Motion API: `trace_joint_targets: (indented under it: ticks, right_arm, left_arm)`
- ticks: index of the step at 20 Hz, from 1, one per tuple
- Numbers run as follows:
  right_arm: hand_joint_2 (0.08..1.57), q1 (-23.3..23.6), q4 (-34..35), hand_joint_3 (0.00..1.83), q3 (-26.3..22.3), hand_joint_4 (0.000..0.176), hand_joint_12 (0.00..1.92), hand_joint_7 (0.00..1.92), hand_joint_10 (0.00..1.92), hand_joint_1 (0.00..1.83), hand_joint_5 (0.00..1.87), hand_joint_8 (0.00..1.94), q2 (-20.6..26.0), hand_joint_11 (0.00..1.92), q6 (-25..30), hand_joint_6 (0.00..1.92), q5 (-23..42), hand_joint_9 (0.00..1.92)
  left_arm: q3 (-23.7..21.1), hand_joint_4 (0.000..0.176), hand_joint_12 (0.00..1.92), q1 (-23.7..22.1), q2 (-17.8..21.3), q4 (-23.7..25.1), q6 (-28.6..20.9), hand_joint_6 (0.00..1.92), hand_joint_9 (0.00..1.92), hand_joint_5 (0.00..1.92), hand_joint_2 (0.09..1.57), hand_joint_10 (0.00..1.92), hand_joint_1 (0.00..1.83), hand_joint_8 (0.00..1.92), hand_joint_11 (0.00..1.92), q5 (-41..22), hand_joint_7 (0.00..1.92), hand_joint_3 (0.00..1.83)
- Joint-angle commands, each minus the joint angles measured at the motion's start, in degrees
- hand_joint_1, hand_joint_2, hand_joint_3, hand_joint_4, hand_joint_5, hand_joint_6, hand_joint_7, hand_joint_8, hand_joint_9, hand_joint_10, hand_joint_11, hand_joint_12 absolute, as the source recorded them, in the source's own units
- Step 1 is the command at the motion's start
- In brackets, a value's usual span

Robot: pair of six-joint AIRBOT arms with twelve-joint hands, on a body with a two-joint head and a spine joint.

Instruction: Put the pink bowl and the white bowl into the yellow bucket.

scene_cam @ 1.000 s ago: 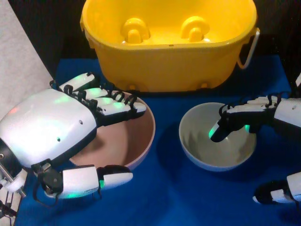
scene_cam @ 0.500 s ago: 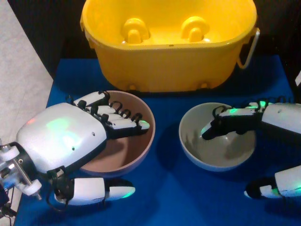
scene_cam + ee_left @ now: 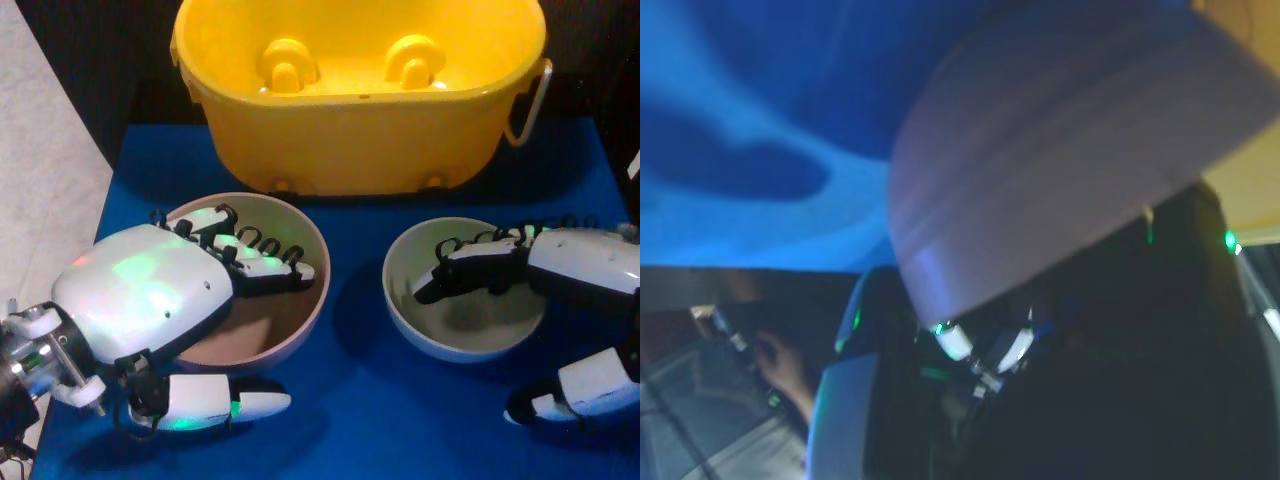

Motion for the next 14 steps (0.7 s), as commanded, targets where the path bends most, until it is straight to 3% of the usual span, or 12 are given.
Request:
trace_joint_targets:
  ticks: [1,3,5,8,9,10,11,12,13,14]
  right_arm:
    - [0.85,0.18,-0.1,0.0,0.45,0.0,1.33,0.46,0.49,0.8,0.33,0.05,-0.55,0.0,0.3,0.47,5.11,0.26]
    - [0.87,0.1,0.16,0.0,1.61,0.0,1.19,0.44,0.43,0.83,0.3,0.02,-2.2,0.0,-1.59,0.45,4.55,0.24]
    - [0.88,0.07,4.18,0.0,1.72,0.0,1.18,0.42,0.41,0.86,0.3,0.01,-3.74,0.0,-9.04,0.45,4.52,0.22]
    - [0.96,-0.76,4.79,0.01,2.95,0.0,1.34,0.46,0.48,0.95,0.41,0.02,-5.35,0.0,-9.02,0.45,4.52,0.23]
    - [1.01,-0.99,4.88,0.01,3.3,0.0,1.38,0.48,0.58,0.99,0.44,0.03,-5.74,0.0,-9.02,0.46,4.52,0.22]
    - [1.11,-1.17,4.94,0.01,3.48,0.0,1.51,0.55,0.86,1.09,0.5,0.1,-5.97,0.02,-9.02,0.57,4.52,0.24]
    - [1.22,-1.18,4.94,0.01,3.51,0.0,1.57,0.44,1.03,1.09,0.67,0.54,-6.07,0.07,-9.02,1.21,4.52,0.24]
    - [1.28,-1.18,4.94,0.0,3.47,0.0,1.61,0.54,1.51,1.27,0.72,1.47,-6.09,0.31,-9.02,1.38,4.53,0.52]
    - [1.29,-1.18,4.94,0.0,3.45,0.0,1.62,0.56,1.59,1.3,0.71,1.59,-6.09,0.34,-9.02,1.4,4.53,0.56]
    - [1.28,-1.18,4.94,0.0,3.41,0.0,1.65,0.61,1.61,1.32,0.72,1.59,-6.07,0.37,-9.02,1.38,4.54,0.57]
  left_arm:
    - [0.18,0.0,1.5,-0.35,-0.46,0.84,-0.1,0.0,0.53,0.51,1.05,0.15,0.63,0.0,0.18,6.42,0.57,0.0]
    - [0.65,0.0,1.5,-0.33,-1.14,0.42,-0.1,0.0,0.53,0.52,1.05,0.14,0.65,0.0,0.18,6.35,0.56,0.0]
    - [1.07,0.0,1.51,-0.31,-1.68,0.0,-0.1,0.01,0.54,0.53,1.04,0.14,0.69,0.0,0.17,6.31,0.56,0.0]
    - [1.81,0.0,1.52,-0.31,-2.41,-0.47,-0.1,0.01,0.54,0.56,1.04,0.14,0.74,0.0,0.17,6.09,0.57,0.0]
    - [1.88,0.0,1.52,-0.31,-2.51,-0.54,-0.11,0.02,0.55,0.57,1.05,0.14,0.76,0.0,0.18,6.0,0.57,0.0]
    - [1.9,0.0,1.51,-0.31,-2.54,-0.55,-0.14,0.02,0.56,0.6,1.06,0.14,0.85,0.01,0.2,5.93,0.58,0.0]
    - [1.9,0.0,1.5,-0.31,-2.54,-0.47,-0.32,0.03,0.58,0.63,1.07,0.15,0.91,0.01,0.21,5.91,0.59,0.01]
    - [2.02,0.0,1.56,-0.3,-2.47,0.06,-1.71,0.02,0.62,0.77,1.22,0.39,1.03,0.02,0.3,5.91,0.72,0.0]
    - [2.47,0.0,1.58,-0.25,-2.47,1.0,-4.43,0.01,0.57,0.79,1.24,0.57,1.04,0.02,0.3,5.94,0.74,0.0]
    - [3.02,0.0,1.61,-0.2,-2.5,1.96,-7.15,1.0,0.65,0.75,1.23,0.78,1.14,1.08,0.4,5.96,0.8,0.0]
